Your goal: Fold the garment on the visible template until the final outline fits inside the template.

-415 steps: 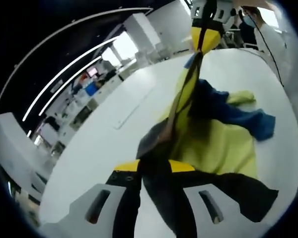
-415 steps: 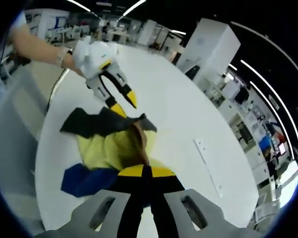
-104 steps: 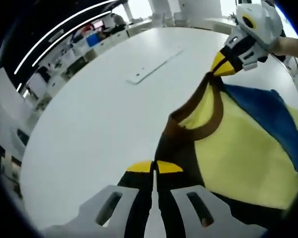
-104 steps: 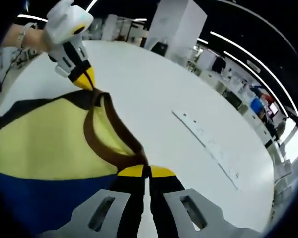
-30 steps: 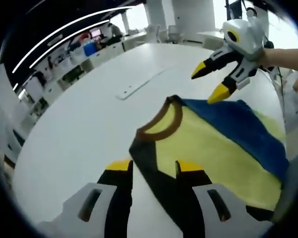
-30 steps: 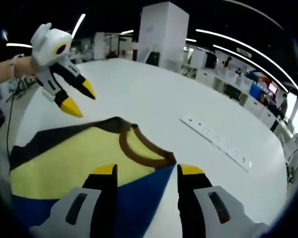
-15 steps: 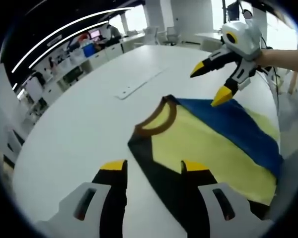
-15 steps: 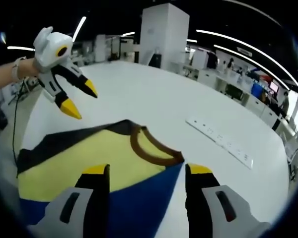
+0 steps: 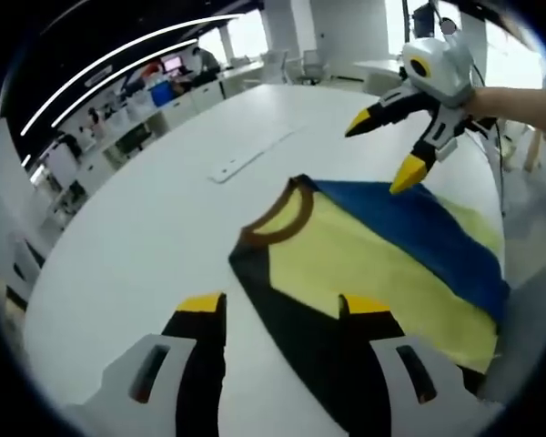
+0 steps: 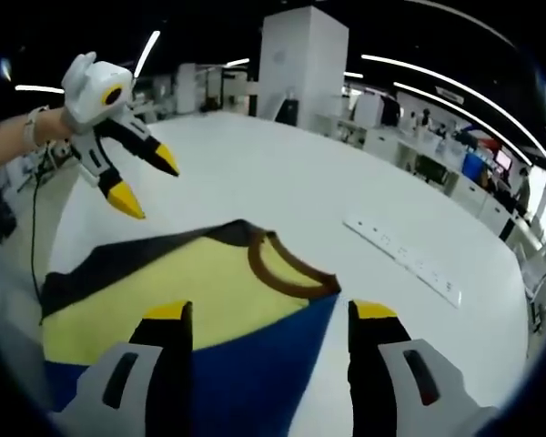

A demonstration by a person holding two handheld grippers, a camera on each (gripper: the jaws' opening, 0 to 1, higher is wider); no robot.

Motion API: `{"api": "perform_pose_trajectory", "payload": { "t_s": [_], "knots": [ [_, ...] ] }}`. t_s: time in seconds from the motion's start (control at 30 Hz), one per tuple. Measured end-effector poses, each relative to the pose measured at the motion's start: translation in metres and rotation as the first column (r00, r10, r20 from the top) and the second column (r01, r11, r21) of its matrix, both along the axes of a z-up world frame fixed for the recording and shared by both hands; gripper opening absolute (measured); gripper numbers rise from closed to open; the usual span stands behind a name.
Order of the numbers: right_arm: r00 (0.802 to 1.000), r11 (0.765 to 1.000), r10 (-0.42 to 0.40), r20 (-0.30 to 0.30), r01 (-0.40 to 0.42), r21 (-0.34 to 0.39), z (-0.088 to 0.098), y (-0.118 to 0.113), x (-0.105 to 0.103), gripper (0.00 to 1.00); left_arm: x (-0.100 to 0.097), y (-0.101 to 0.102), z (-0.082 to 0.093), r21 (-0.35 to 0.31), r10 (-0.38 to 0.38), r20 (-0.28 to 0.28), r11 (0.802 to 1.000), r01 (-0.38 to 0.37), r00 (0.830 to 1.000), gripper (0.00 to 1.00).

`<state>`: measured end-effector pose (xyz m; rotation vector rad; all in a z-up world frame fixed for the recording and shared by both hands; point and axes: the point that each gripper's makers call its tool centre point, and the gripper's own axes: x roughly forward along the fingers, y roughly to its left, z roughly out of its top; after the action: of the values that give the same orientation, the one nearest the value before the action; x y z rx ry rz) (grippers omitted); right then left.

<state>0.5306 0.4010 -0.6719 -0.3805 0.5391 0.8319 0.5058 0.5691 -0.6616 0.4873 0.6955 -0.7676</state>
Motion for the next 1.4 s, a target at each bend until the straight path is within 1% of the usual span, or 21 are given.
{"api": "perform_pose_trajectory", "payload": {
  "t_s": [0.2, 0.27, 0.33, 0.47, 0.57, 0.63, 0.67, 0.7, 0.8, 0.93, 1.07, 1.13, 1.2, 1.3, 1.4],
  "knots": [
    [1.0, 1.0, -0.005, -0.011, 0.005, 0.022, 0.006, 0.0, -0.011, 0.71, -0.01, -0.001, 0.004, -0.029, 0.002, 0.003, 1.0, -0.002, 1.0, 0.51],
    [1.0, 1.0, 0.004, 0.002, -0.004, 0.024, 0.008, 0.002, -0.015, 0.74, -0.016, -0.002, 0.004, -0.03, -0.011, -0.011, 0.999, 0.01, 1.0, 0.54],
    [1.0, 1.0, 0.008, 0.004, -0.009, 0.017, 0.009, 0.002, -0.019, 0.76, -0.02, -0.003, 0.005, -0.029, -0.021, -0.01, 0.999, 0.02, 1.0, 0.55],
    [1.0, 1.0, 0.018, 0.007, -0.018, 0.014, 0.012, 0.002, -0.028, 0.82, -0.027, -0.002, 0.01, -0.032, -0.024, -0.003, 0.999, 0.024, 1.0, 0.6],
    [1.0, 1.0, 0.021, 0.005, -0.021, 0.023, 0.014, 0.003, -0.035, 0.86, -0.03, 0.0, 0.012, -0.027, -0.022, 0.003, 0.999, 0.022, 1.0, 0.62],
    [1.0, 0.999, 0.016, -0.001, -0.016, 0.033, 0.014, 0.002, -0.037, 0.92, -0.032, 0.001, 0.011, -0.025, -0.029, -0.003, 0.999, 0.029, 1.0, 0.65],
    [1.0, 0.999, 0.016, -0.002, -0.016, 0.031, 0.014, 0.001, -0.038, 0.96, -0.035, 0.002, 0.01, -0.014, -0.034, -0.013, 0.999, 0.034, 0.999, 0.66],
    [1.0, 1.0, 0.021, 0.002, -0.021, 0.022, 0.014, 0.0, -0.04, 0.99, -0.037, 0.003, 0.01, -0.011, -0.035, -0.01, 0.999, 0.035, 0.999, 0.67],
    [1.0, 1.0, 0.029, 0.006, -0.029, 0.009, 0.015, -0.003, -0.043, 1.0, -0.041, 0.006, 0.011, -0.017, -0.033, -0.007, 0.999, 0.032, 0.999, 0.68],
    [1.0, 1.0, 0.022, 0.012, -0.022, 0.02, 0.019, -0.007, -0.046, 1.0, -0.047, 0.008, 0.014, -0.011, -0.032, 0.005, 0.999, 0.032, 0.999, 0.68],
    [1.0, 0.999, 0.019, 0.006, -0.019, 0.038, 0.023, -0.009, -0.05, 1.0, -0.053, 0.007, 0.021, -0.027, -0.038, 0.003, 0.999, 0.038, 0.999, 0.72],
    [1.0, 0.999, 0.018, 0.004, -0.018, 0.047, 0.026, -0.009, -0.053, 1.0, -0.055, 0.007, 0.025, -0.021, -0.039, 0.016, 0.999, 0.039, 0.999, 0.73],
    [1.0, 0.999, 0.018, 0.018, -0.019, 0.048, 0.03, -0.009, -0.056, 1.0, -0.057, 0.007, 0.03, -0.026, -0.042, 0.037, 0.999, 0.043, 0.998, 0.73],
    [1.0, 0.999, 0.023, 0.017, -0.024, 0.044, 0.032, -0.011, -0.059, 1.0, -0.062, 0.004, 0.033, -0.043, -0.048, 0.034, 0.998, 0.049, 0.998, 0.79],
    [1.0, 0.999, 0.018, 0.015, -0.019, 0.046, 0.033, -0.014, -0.062, 1.0, -0.066, 0.004, 0.035, -0.031, -0.054, 0.039, 0.998, 0.056, 0.998, 0.8]
  ]
}}
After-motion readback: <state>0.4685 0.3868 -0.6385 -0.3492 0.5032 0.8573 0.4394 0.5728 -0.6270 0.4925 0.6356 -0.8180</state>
